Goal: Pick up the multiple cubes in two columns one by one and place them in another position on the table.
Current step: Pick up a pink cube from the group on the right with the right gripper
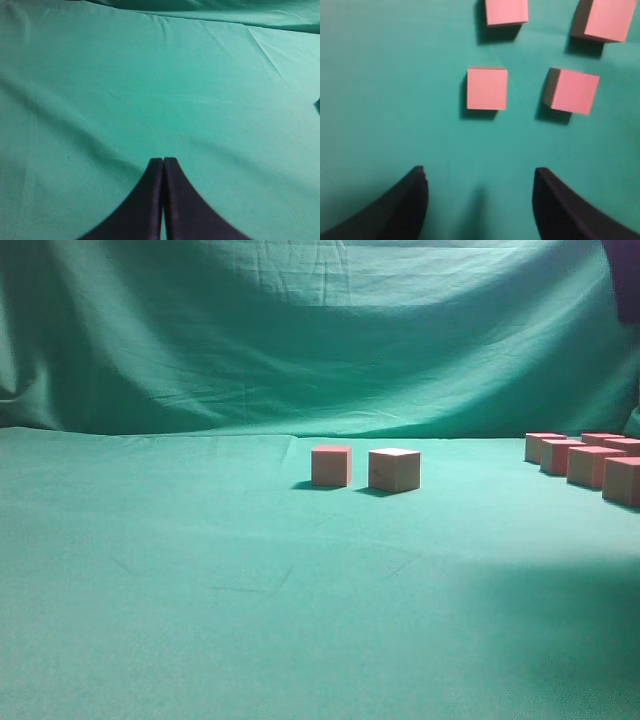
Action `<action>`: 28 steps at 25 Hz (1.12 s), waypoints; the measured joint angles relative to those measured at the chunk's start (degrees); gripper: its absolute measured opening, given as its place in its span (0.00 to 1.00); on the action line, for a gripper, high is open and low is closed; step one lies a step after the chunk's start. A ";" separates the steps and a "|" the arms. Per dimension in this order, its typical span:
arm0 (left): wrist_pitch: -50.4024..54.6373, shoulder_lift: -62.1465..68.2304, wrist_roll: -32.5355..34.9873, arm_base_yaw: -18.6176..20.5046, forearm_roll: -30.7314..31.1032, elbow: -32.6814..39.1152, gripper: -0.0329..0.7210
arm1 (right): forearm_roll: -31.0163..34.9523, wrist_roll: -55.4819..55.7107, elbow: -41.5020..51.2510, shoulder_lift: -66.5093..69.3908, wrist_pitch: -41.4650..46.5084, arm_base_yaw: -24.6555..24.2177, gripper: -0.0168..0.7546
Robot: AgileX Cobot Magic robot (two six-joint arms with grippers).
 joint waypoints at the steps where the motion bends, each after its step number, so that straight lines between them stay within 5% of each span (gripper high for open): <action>1: 0.00 0.00 0.00 0.00 0.00 0.00 0.04 | 0.30 0.05 2.34 0.00 -2.15 -0.09 0.59; 6: 0.00 0.00 0.00 0.00 0.00 0.00 0.04 | 1.72 0.14 8.31 1.40 -13.81 -0.25 0.53; 24: 0.00 0.00 0.00 0.00 0.00 0.00 0.04 | -2.61 0.27 8.58 12.23 -25.87 -0.36 0.53; 28: 0.00 0.00 0.00 0.00 0.00 0.00 0.04 | -2.61 0.27 8.42 12.36 -25.21 -0.36 0.38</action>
